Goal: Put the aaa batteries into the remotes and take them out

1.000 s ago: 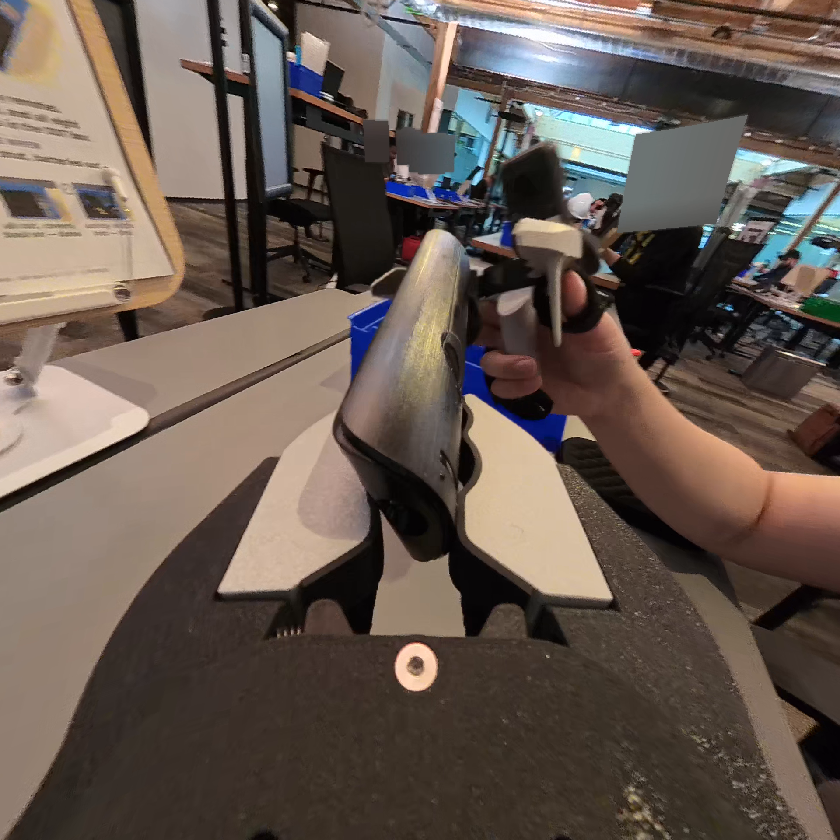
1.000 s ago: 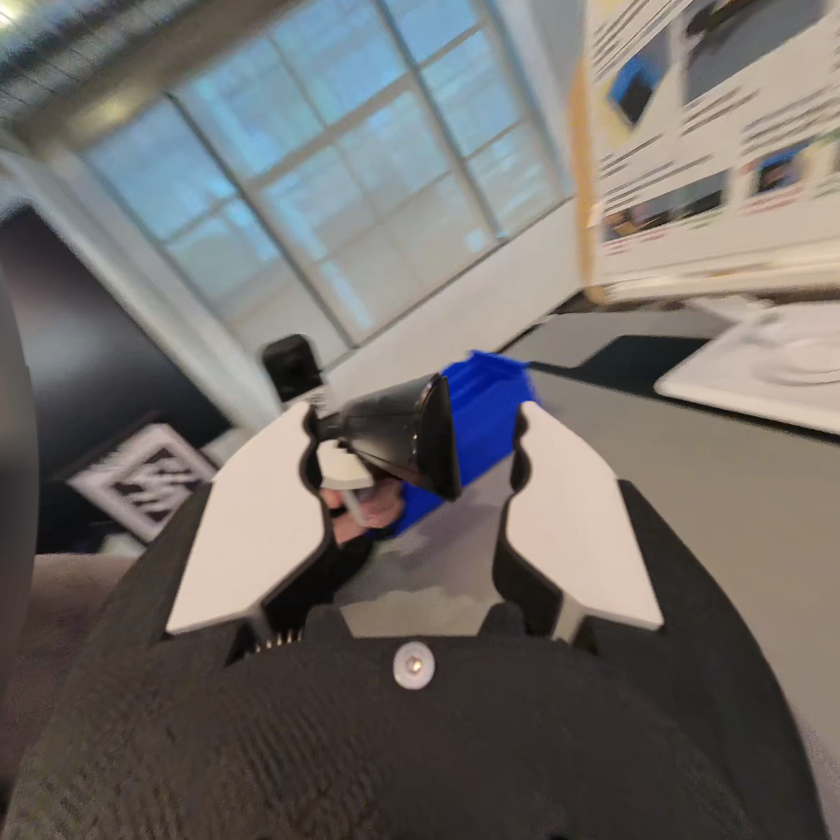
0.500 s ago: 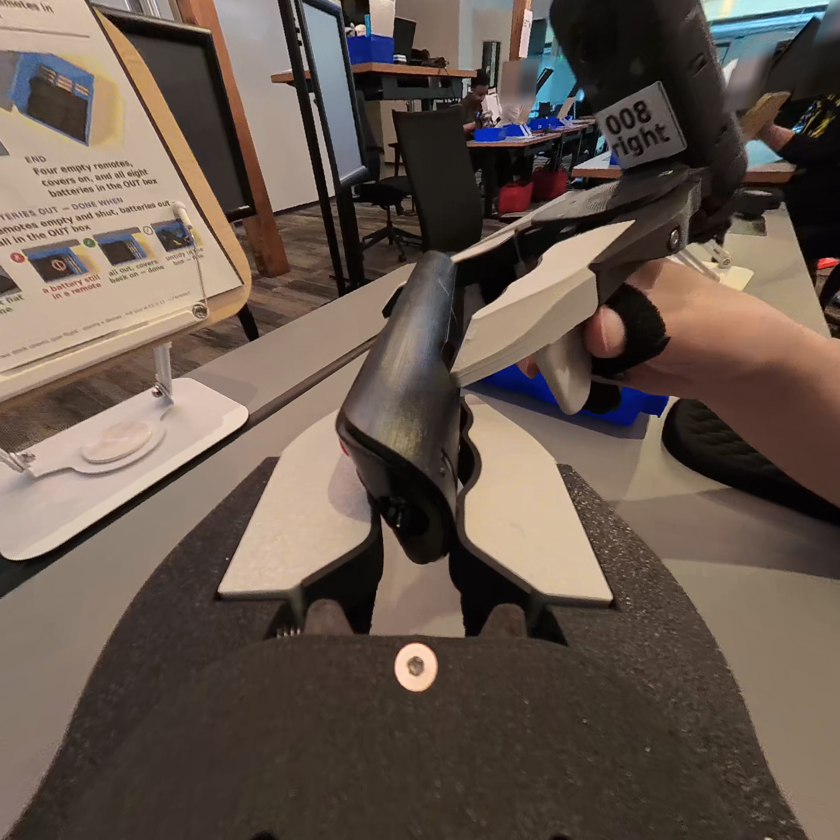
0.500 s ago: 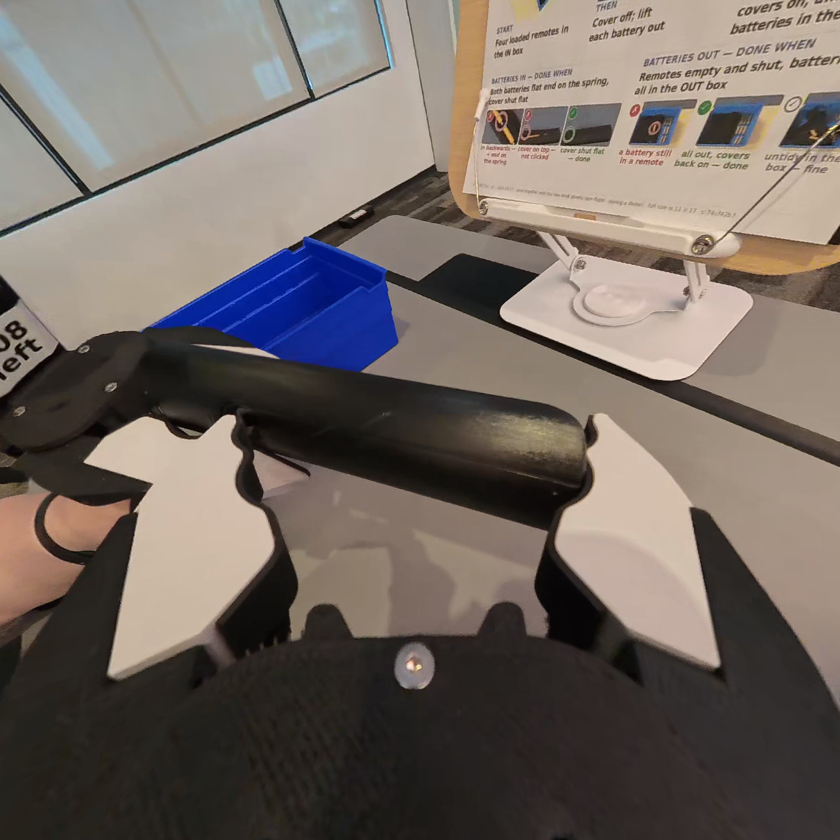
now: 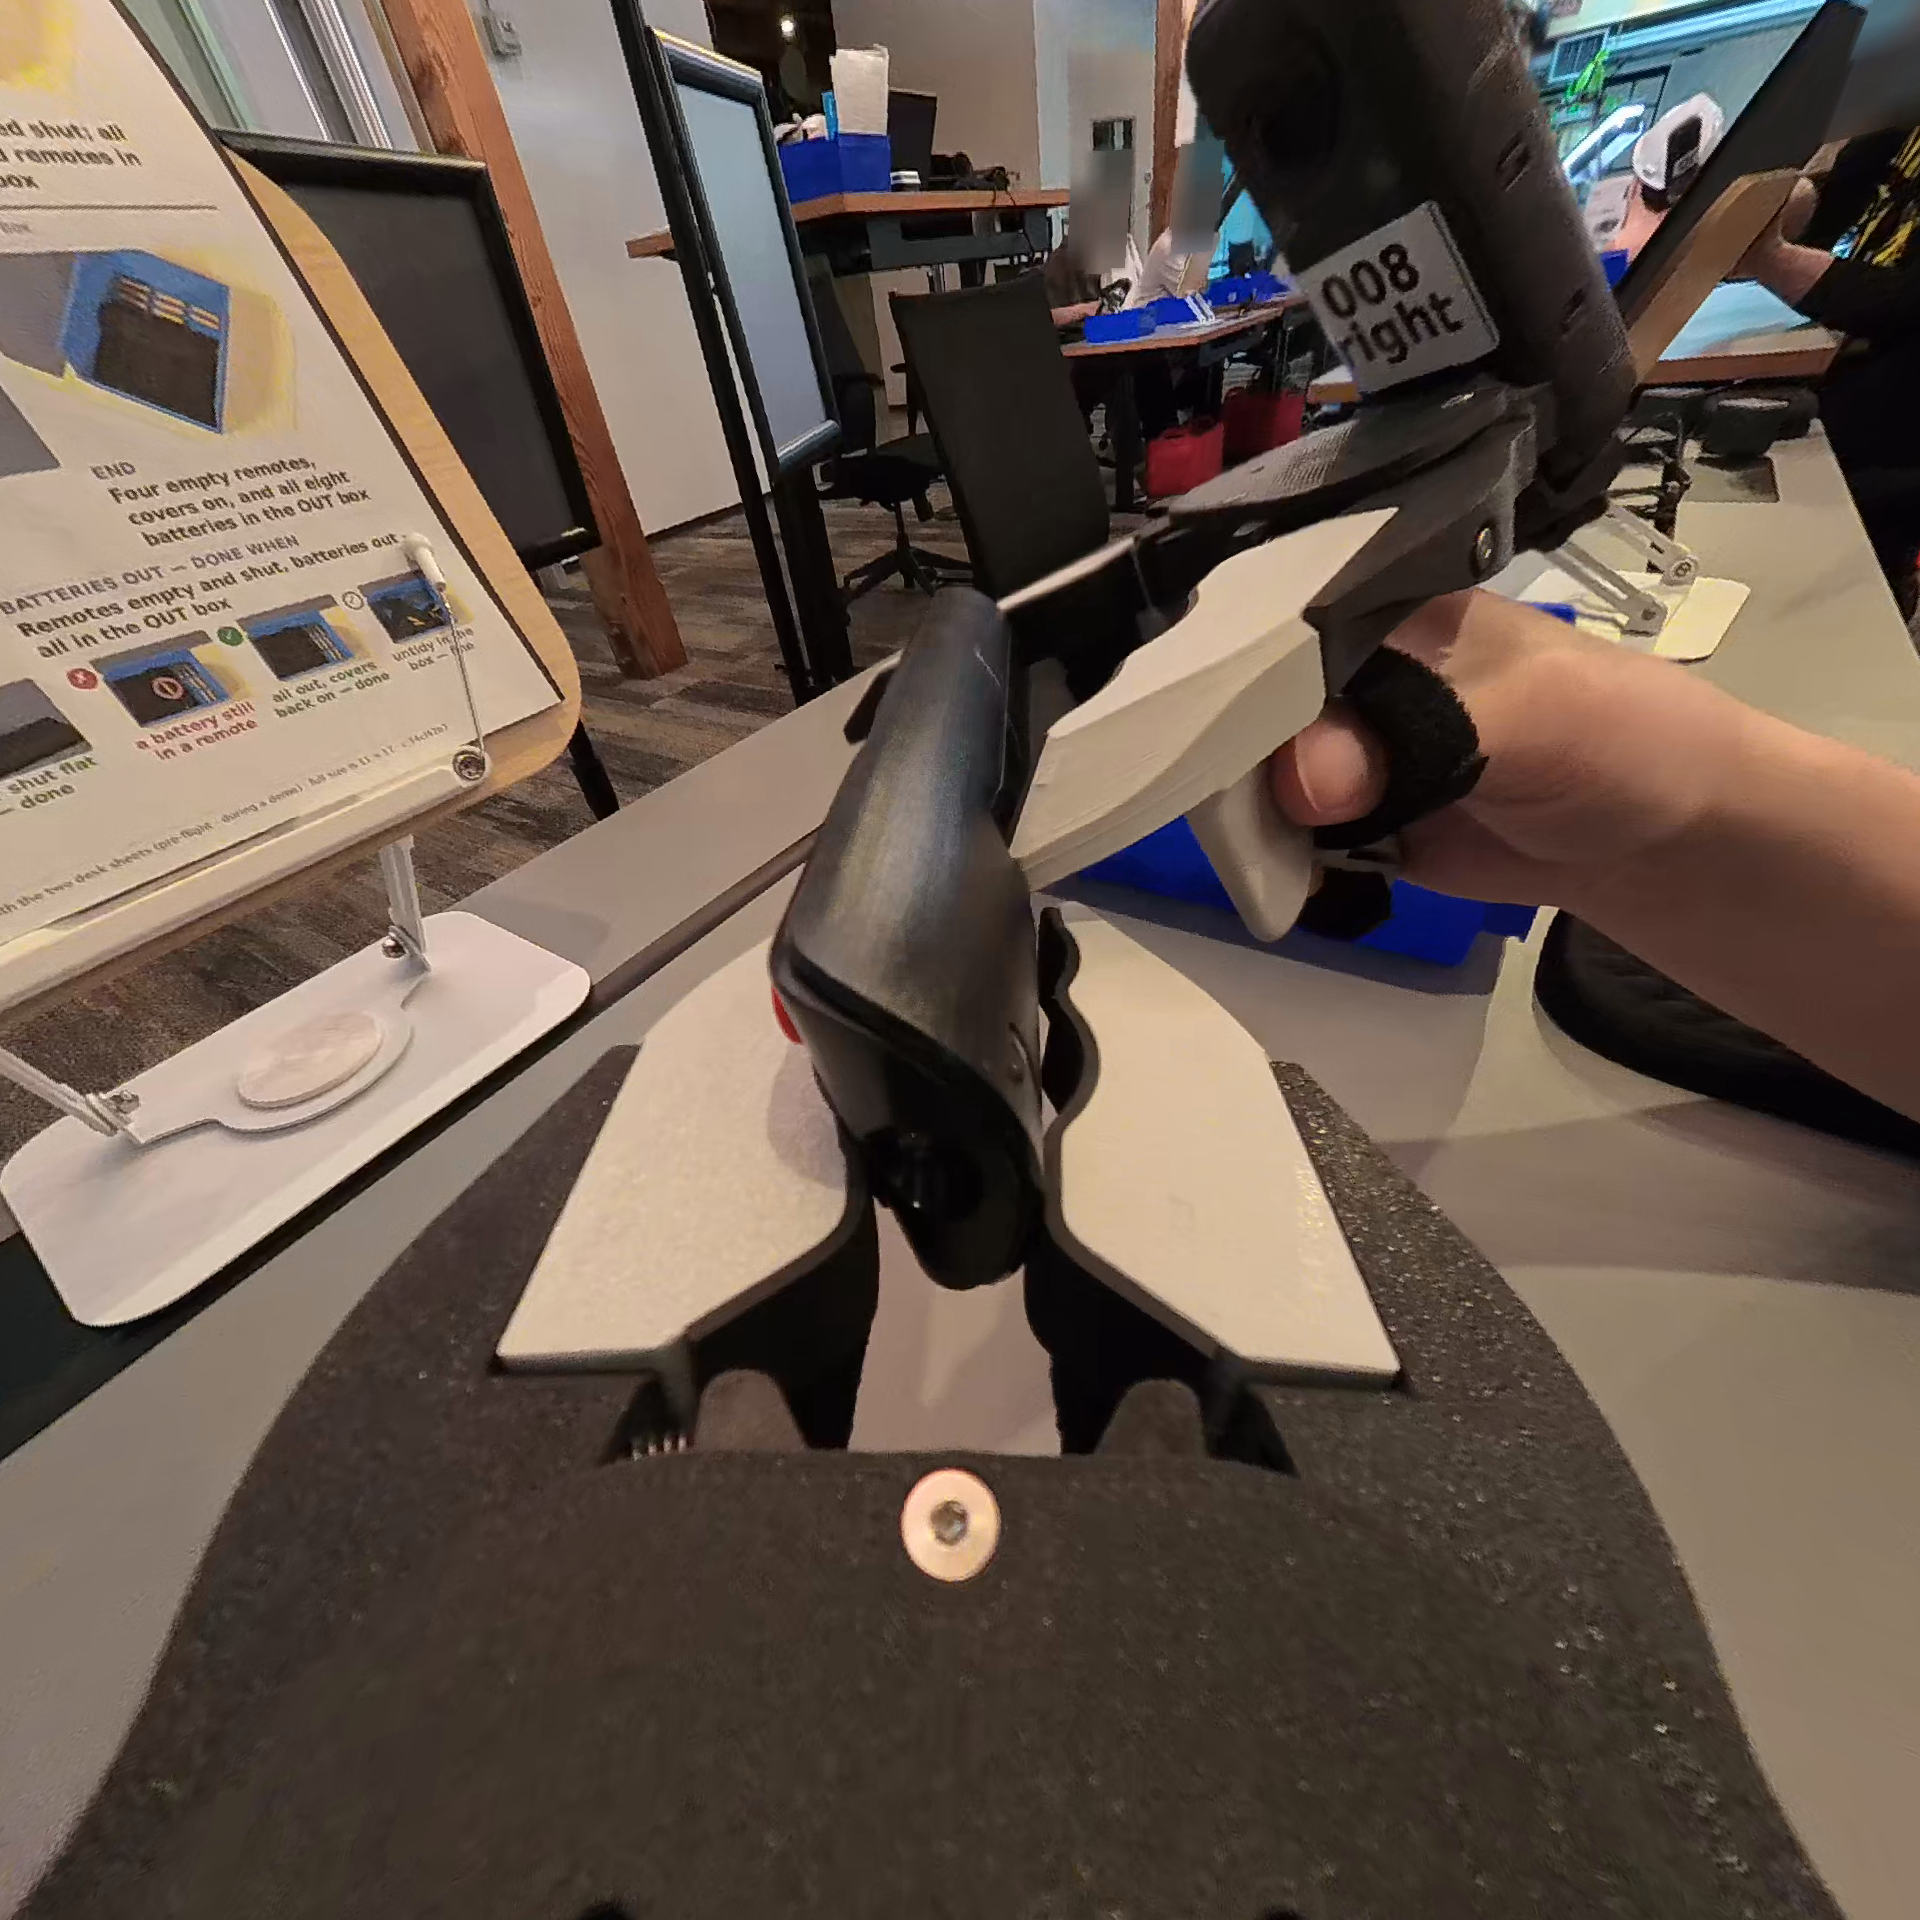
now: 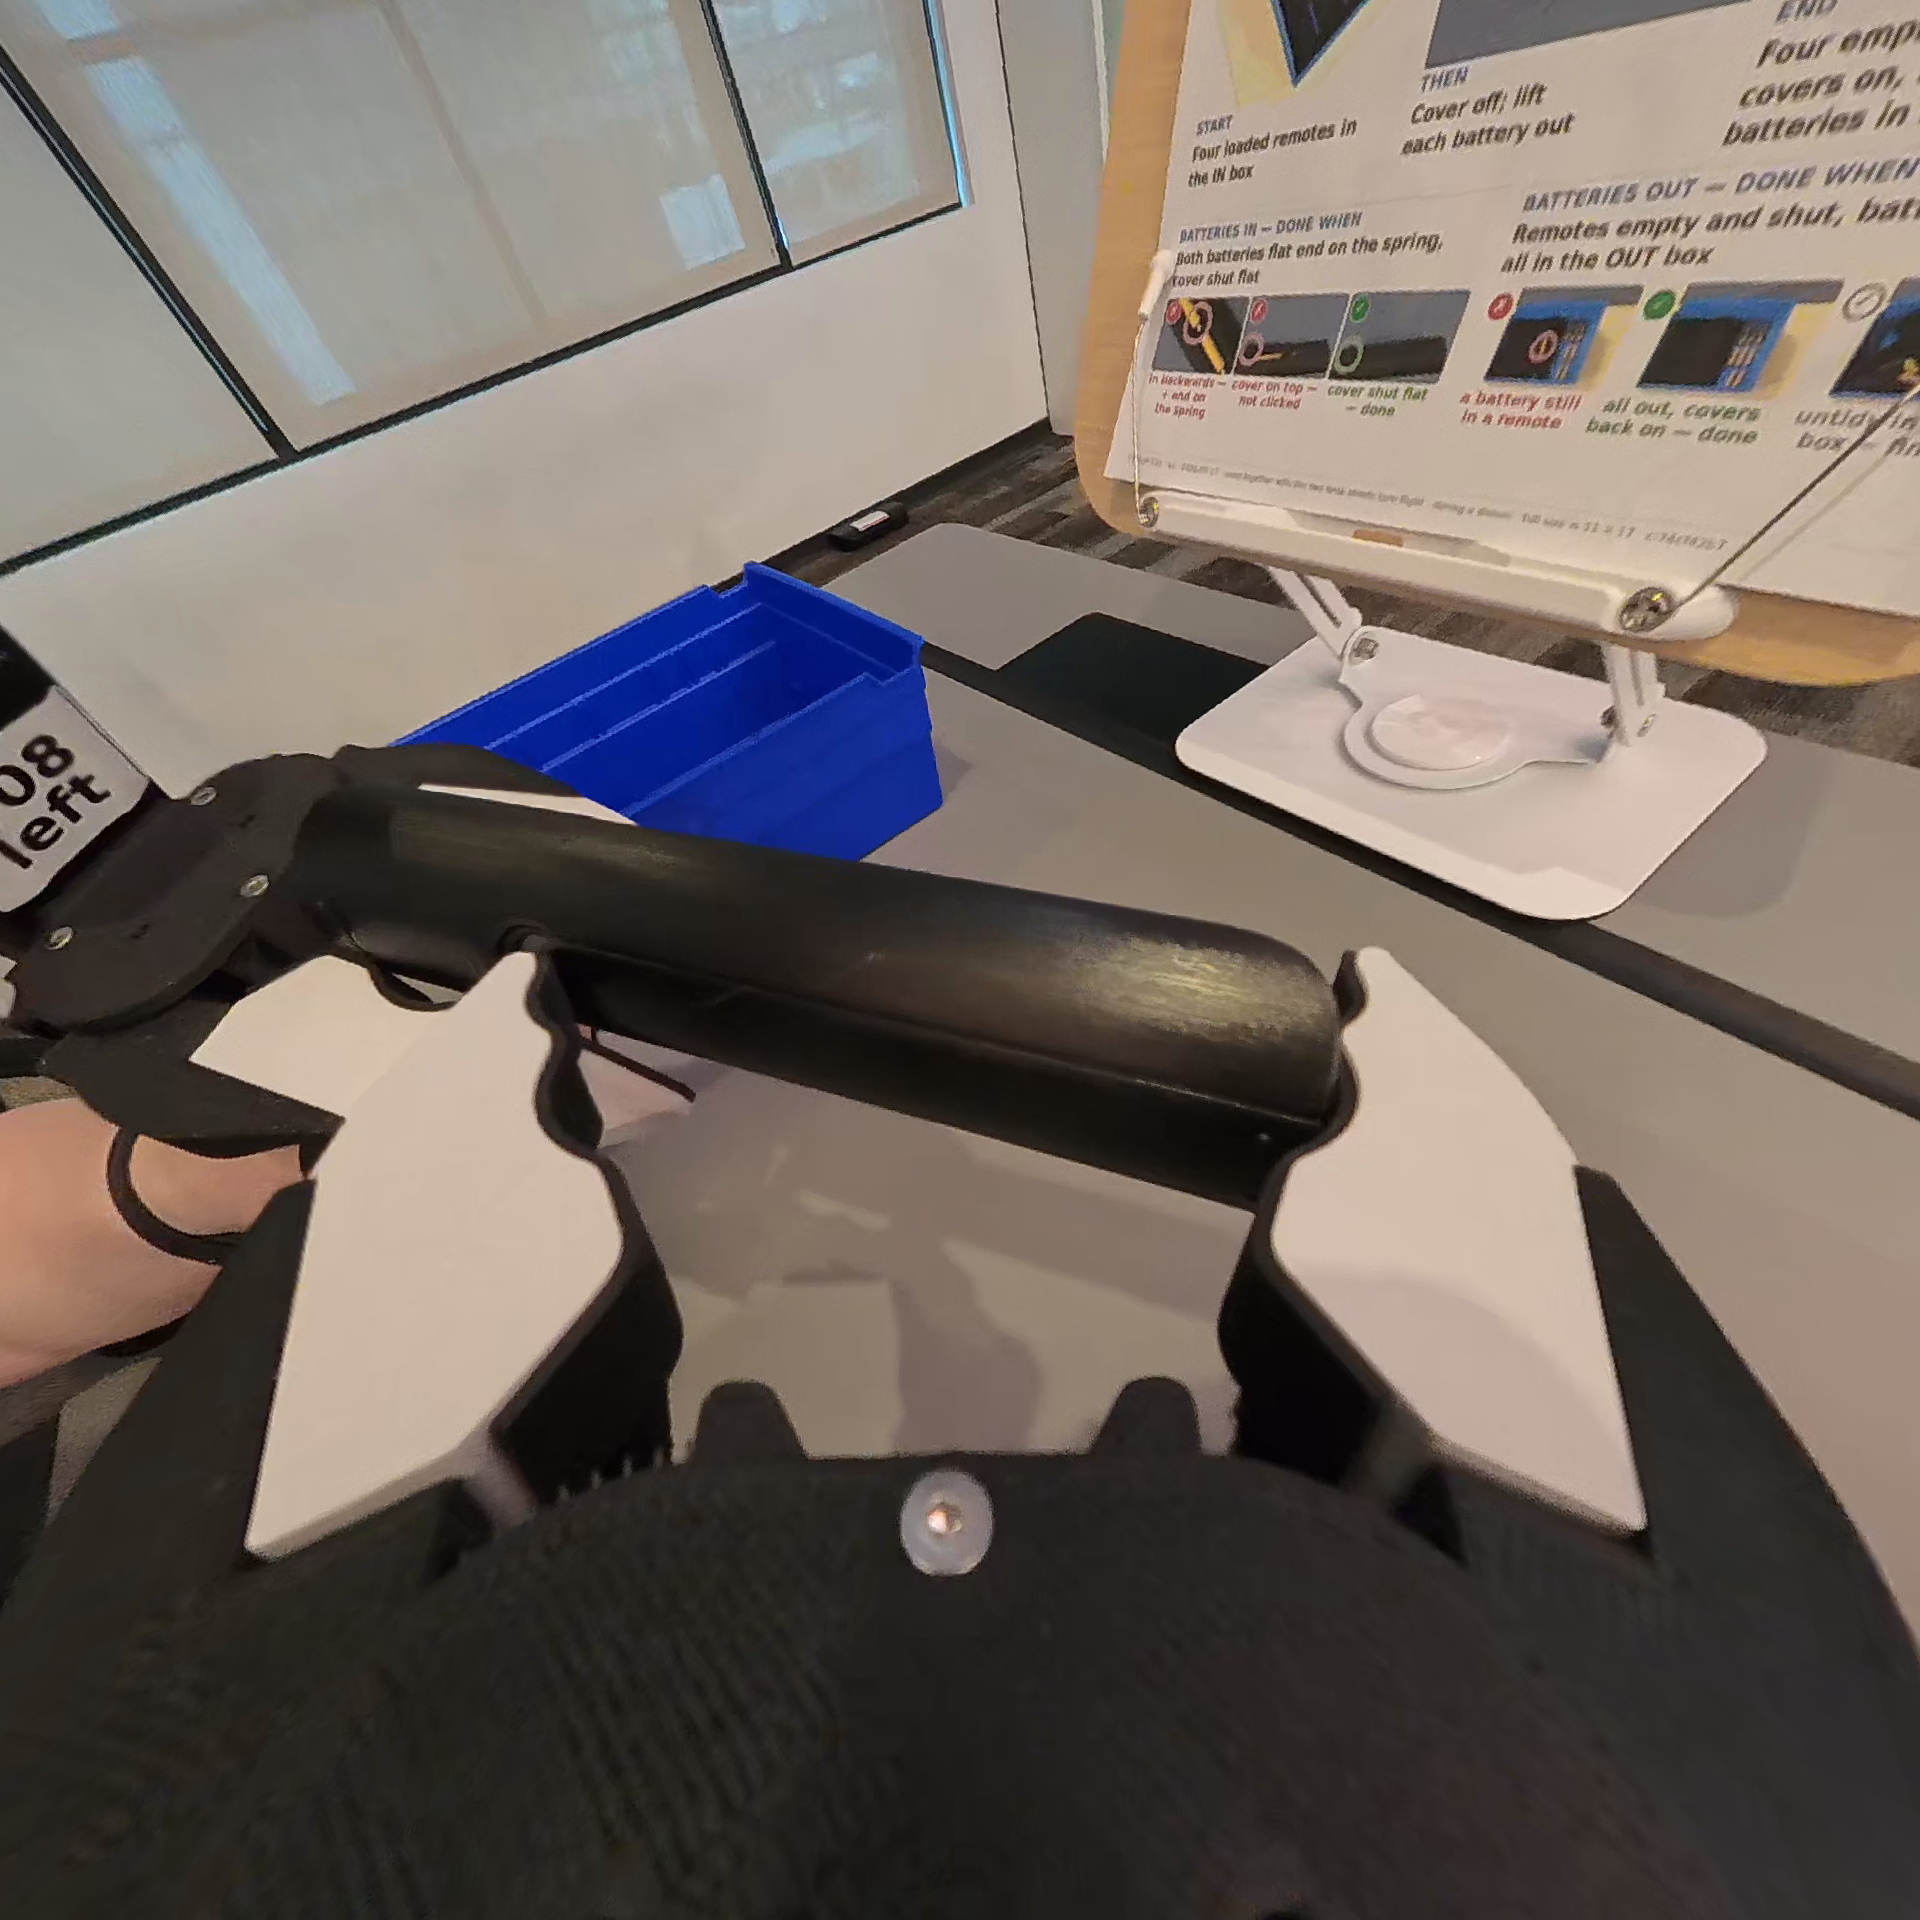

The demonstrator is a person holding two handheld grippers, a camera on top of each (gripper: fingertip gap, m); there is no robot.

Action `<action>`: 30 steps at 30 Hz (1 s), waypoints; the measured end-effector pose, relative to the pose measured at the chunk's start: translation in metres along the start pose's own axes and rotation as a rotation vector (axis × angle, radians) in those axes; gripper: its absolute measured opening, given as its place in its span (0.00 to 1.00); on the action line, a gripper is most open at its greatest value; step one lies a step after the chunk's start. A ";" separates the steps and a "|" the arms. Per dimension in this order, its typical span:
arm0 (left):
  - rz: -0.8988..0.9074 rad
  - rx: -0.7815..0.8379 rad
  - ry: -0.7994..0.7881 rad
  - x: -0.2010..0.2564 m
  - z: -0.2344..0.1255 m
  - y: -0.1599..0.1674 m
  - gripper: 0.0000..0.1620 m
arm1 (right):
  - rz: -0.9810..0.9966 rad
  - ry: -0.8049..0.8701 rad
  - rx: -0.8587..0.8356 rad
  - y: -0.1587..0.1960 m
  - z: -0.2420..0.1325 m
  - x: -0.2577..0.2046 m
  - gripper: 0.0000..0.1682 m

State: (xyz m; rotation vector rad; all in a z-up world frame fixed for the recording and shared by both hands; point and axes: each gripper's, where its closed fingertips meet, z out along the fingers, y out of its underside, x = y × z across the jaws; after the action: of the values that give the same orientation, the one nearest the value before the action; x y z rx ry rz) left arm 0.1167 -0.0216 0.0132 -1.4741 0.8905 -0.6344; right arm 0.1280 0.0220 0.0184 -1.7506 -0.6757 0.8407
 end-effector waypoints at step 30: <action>0.030 0.014 0.038 0.010 -0.001 -0.004 0.19 | -0.061 -0.058 -0.033 -0.005 -0.011 -0.001 0.72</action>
State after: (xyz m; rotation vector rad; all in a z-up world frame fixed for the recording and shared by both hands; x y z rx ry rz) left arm 0.1224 -0.0303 0.0158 -1.4376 0.9342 -0.6477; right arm 0.1354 0.0166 0.0261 -1.7317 -0.7812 0.8459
